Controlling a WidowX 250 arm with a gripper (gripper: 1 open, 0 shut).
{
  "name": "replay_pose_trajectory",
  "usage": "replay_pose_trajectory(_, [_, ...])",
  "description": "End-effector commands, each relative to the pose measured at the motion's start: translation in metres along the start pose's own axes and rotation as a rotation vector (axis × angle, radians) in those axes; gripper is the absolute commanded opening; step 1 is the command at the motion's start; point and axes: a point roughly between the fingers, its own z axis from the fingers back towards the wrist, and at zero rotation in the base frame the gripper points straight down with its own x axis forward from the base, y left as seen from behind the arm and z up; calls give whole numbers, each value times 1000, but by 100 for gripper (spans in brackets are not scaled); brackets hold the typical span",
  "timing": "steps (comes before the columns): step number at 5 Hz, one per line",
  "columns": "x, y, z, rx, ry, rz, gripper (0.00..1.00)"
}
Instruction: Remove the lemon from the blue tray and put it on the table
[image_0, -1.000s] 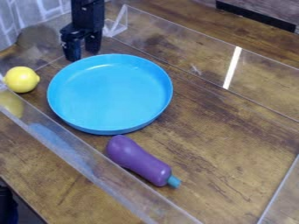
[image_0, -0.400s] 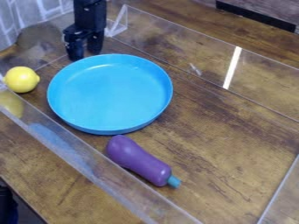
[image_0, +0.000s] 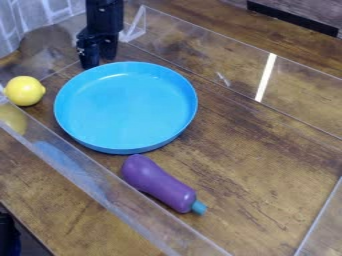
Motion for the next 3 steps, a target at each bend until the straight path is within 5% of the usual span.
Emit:
replay_pose_trajectory(1, [-2,4,13,50,13,34,100])
replay_pose_trajectory(3, [-1,-5,7,47,14,81,100])
